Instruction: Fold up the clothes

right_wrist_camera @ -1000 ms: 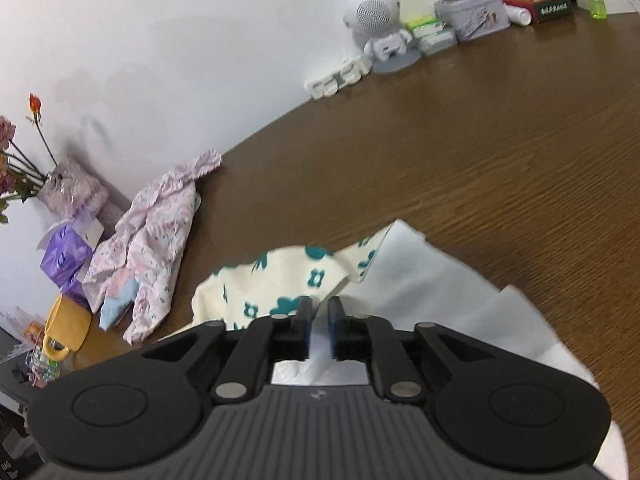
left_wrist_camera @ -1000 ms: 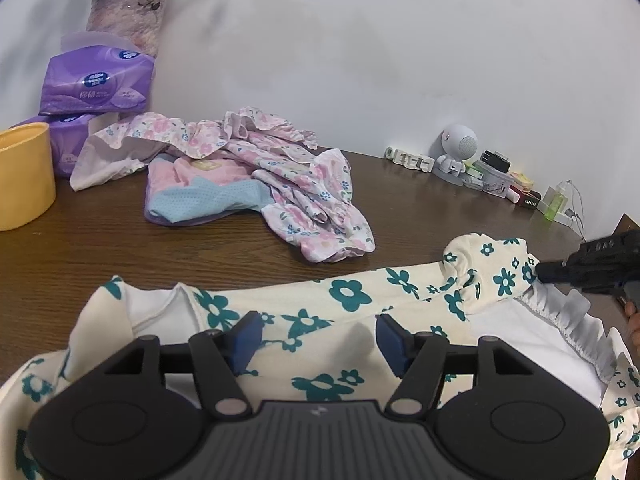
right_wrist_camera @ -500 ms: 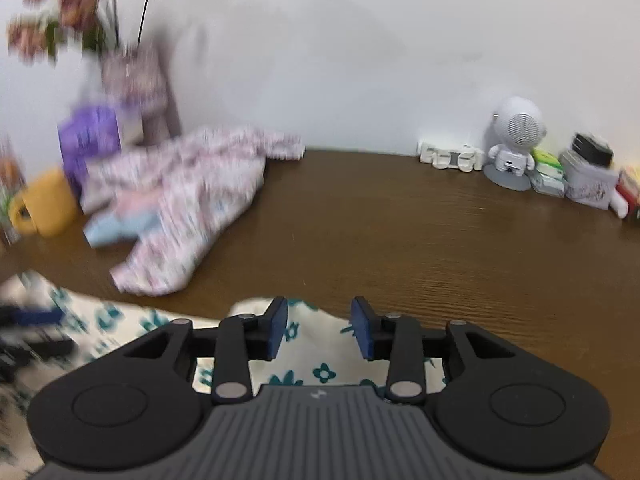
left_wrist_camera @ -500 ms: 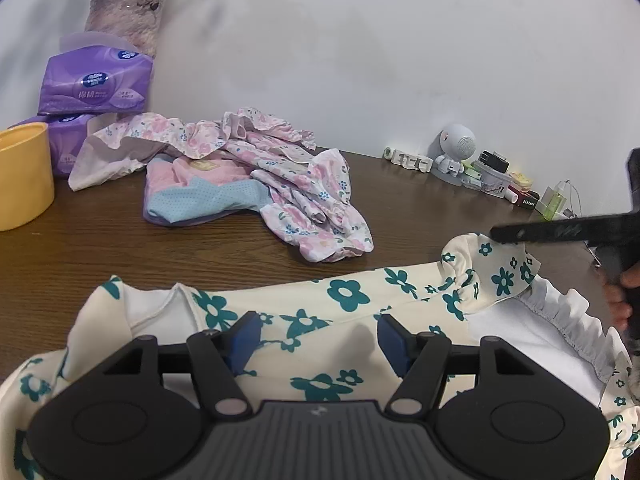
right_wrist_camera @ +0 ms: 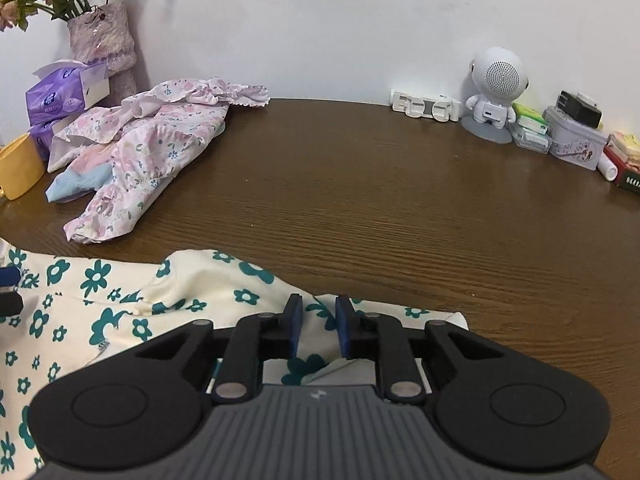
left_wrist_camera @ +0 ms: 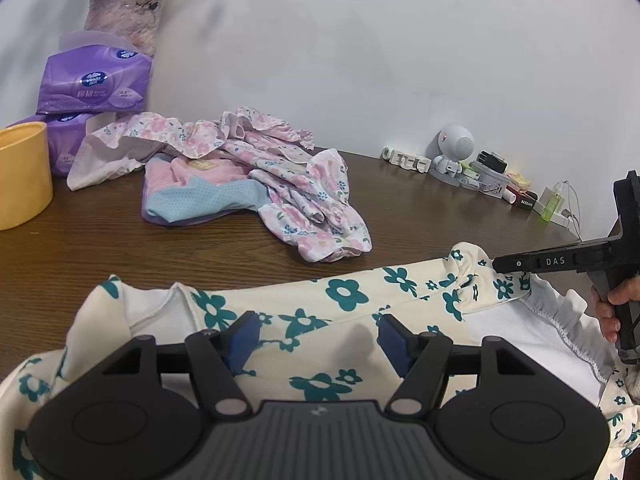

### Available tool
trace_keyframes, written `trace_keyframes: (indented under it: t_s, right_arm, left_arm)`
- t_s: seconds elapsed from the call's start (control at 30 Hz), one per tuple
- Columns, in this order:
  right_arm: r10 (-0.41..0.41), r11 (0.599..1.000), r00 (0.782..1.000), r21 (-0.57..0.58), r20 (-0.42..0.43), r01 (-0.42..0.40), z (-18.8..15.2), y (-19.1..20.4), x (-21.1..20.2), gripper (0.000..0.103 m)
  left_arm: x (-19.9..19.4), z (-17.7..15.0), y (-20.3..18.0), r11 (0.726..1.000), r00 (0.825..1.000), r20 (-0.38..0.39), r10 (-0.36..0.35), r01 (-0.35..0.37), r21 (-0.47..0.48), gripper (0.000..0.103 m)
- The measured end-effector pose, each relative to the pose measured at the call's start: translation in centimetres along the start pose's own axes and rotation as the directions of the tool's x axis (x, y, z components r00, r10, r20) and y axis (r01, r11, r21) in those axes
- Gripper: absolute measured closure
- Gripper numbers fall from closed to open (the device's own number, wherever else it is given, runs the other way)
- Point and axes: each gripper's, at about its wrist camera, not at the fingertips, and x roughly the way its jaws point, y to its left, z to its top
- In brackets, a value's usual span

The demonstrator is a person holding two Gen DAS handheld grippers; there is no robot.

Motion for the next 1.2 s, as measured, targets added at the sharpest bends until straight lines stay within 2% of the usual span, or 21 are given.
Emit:
trace_keyframes:
  t_s: [0.07,0.23,0.37,0.47,0.53,0.63,0.87,1.03,1.13,1.17,1.2]
  right_arm:
    - [0.017,0.999,1.0,0.042,-0.004,-0.017,0.4,-0.5,-0.5,0.082]
    - [0.074,0.989,0.993,0.121,0.093,-0.085,1.7,-0.7,-3.1,0.074]
    - [0.128,0.992,0.988,0.007,0.087,-0.129,2.6,2.5,-2.1,0.071]
    - [0.103,0.991,0.993,-0.089,0.048,-0.099,2.6,4.7,-0.3,0.07]
    - [0.066,0.992,0.998,-0.108,0.024,-0.063,2.3,5.2,0.6,0.07]
    - [0.031,0.994,1.0,-0.101,0.006,-0.03,1.6,4.7,1.3,0.069]
    - [0.029,0.999,0.999,-0.039,0.02,-0.028,1.2,3.2,0.7,0.069]
    - [0.031,0.999,0.998,-0.042,0.049,-0.029,1.2,2.7,-1.2,0.069]
    - [0.013,1.0,0.999,-0.019,0.044,-0.012,0.8,1.6,-1.3,0.069]
    - [0.012,1.0,0.999,-0.005,0.041,-0.012,0.7,1.2,-1.2,0.069]
    - [0.011,1.0,0.999,0.005,0.04,-0.012,0.5,0.8,-1.2,0.069]
  left_arm:
    - [0.0,0.0,0.0,1.0,1.0,0.0,-0.001,0.001,-0.001,0.038]
    - [0.0,0.0,-0.2,1.0,1.0,-0.002,-0.004,0.004,0.007,0.034]
    - [0.0,0.0,-0.2,1.0,1.0,-0.001,-0.007,0.007,0.006,0.034]
    - [0.0,0.0,-0.1,1.0,1.0,-0.001,-0.008,0.008,0.005,0.034]
    - [0.0,-0.1,-0.1,1.0,1.0,0.0,-0.009,0.009,0.005,0.034]
    - [0.0,0.0,-0.1,1.0,1.0,-0.001,-0.01,0.01,0.005,0.033]
    - [-0.1,0.0,-0.1,1.0,1.0,0.001,-0.01,0.01,0.002,0.032]
    - [-0.8,0.6,-0.4,0.999,0.999,0.006,0.036,-0.036,0.002,0.033]
    - [-1.0,0.9,0.0,0.997,0.997,-0.005,0.072,-0.072,-0.02,0.038]
    - [-1.0,0.9,0.3,0.996,0.997,-0.016,0.079,-0.08,-0.035,0.05]
    - [-0.9,1.0,0.7,0.995,0.996,-0.028,0.086,-0.088,-0.049,0.055]
